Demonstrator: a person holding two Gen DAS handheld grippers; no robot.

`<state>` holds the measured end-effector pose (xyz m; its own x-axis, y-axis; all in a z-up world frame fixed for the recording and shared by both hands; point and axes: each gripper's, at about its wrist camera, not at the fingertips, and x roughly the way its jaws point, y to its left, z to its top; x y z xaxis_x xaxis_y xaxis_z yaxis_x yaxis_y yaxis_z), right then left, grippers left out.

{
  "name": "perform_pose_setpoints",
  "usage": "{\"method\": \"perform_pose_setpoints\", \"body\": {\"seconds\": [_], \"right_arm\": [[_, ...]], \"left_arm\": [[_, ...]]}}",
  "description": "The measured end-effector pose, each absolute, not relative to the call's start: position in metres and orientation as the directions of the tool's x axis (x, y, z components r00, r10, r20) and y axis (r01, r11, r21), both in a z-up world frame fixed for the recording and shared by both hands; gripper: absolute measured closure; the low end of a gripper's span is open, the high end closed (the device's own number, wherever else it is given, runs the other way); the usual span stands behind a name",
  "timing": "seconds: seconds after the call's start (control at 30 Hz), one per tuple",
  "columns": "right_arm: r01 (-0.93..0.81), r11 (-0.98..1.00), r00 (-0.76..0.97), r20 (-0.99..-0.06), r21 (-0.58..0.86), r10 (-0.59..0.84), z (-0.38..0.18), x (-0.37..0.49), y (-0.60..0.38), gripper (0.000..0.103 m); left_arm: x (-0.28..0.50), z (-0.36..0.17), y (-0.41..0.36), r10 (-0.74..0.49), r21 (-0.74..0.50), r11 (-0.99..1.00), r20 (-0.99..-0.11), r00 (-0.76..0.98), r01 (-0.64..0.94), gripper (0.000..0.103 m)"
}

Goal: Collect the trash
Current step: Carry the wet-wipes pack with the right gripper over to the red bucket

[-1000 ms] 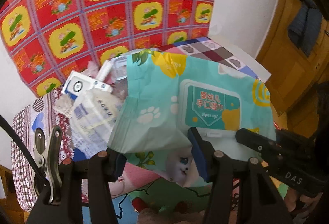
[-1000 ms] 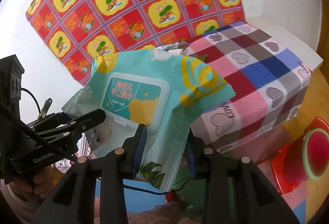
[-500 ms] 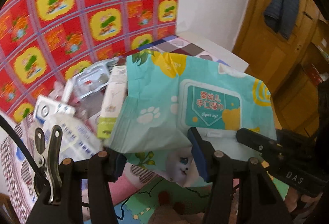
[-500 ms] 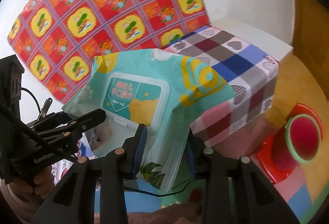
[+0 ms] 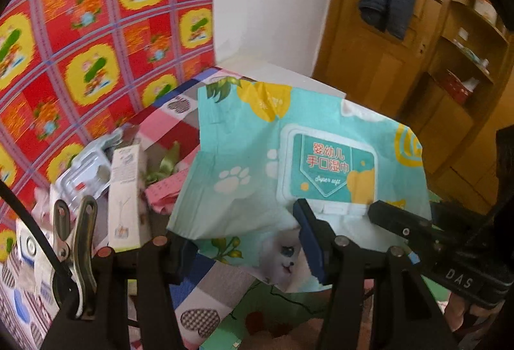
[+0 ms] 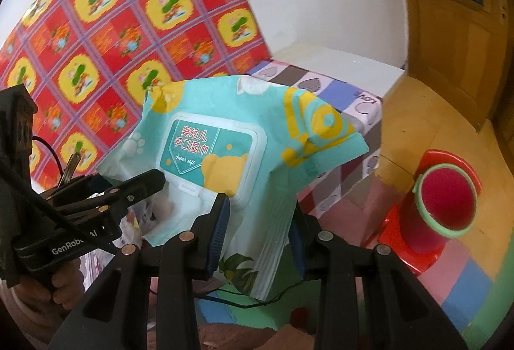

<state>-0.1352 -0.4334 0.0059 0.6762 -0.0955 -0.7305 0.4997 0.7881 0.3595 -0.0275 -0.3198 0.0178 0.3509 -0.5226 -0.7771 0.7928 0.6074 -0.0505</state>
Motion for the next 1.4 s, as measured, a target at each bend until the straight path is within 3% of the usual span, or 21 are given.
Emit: {"method": "perform_pose_setpoints", "body": {"seconds": [0.57,1.4], "right_arm": [[0.565,0.755,0.650,-0.743,0.333,-0.159,0.003,-0.140,-0.458,0.067],[0.638,0.670,0.635,-0.752,0.380,-0.178,-0.018,-0.204,-0.528,0.067]], "left_arm": [[-0.024,0.010,-0.357,-0.553,-0.062,0.543,-0.777,0.301,0.837,0.045],[-0.079,-0.005,-0.442,-0.530,-0.016,0.465,-0.806,0.264,0.885,0.045]]}}
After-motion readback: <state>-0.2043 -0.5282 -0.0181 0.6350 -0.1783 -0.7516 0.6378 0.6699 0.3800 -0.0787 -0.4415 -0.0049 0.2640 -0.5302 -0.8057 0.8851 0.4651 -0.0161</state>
